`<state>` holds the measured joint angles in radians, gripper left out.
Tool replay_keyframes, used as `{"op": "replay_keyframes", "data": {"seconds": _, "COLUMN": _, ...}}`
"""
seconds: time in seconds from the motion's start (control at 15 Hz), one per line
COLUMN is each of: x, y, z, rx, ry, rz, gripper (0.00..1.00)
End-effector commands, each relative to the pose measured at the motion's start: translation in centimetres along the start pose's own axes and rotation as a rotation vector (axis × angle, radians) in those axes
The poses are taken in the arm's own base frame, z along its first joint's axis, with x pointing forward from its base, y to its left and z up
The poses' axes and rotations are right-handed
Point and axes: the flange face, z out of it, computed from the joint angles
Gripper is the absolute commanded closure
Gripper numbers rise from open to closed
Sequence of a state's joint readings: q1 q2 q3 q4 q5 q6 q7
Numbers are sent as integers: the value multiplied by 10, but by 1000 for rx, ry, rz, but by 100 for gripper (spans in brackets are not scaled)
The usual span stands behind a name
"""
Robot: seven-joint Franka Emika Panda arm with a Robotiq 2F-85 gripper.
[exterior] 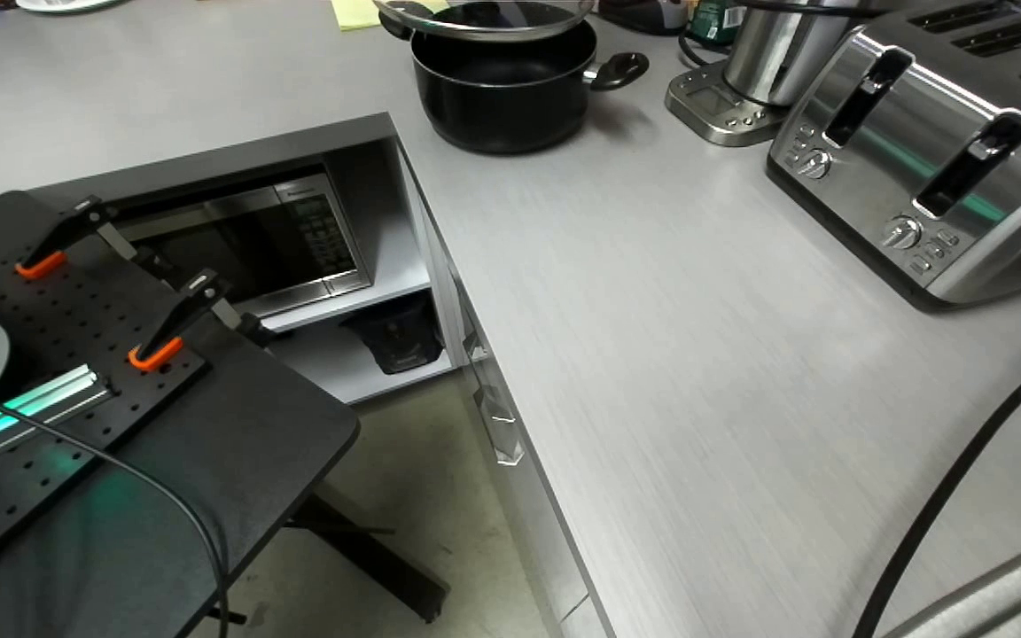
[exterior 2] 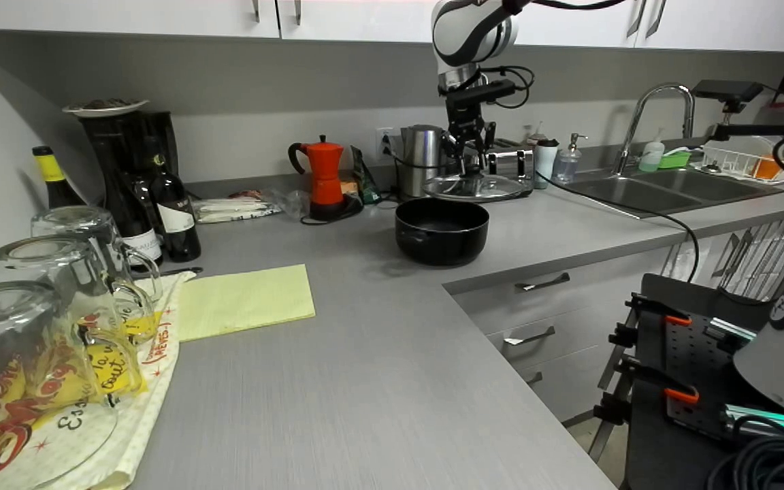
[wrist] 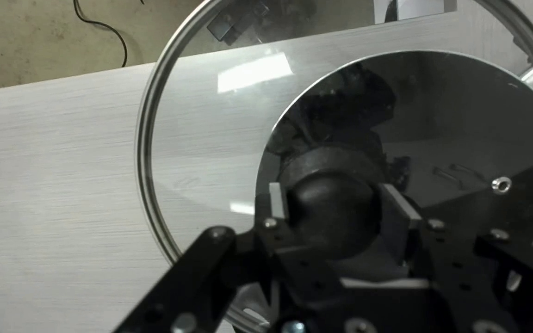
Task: Put the lid on the pot
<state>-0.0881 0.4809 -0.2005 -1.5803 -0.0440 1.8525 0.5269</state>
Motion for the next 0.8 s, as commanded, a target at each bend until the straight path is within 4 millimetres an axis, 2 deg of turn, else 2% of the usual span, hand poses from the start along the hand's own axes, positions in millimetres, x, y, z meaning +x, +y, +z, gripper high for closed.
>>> {"op": "replay_keyframes", "data": {"seconds": 0.0, "x": 8, "y": -17, "z": -9, "rx": -9, "ry": 49, "rz": -5, "gripper": 75}}
{"op": "replay_keyframes", "data": {"seconds": 0.73, "x": 26, "y": -46, "z": 5, "rx": 8, "ry": 131, "rz": -21, "gripper": 75}}
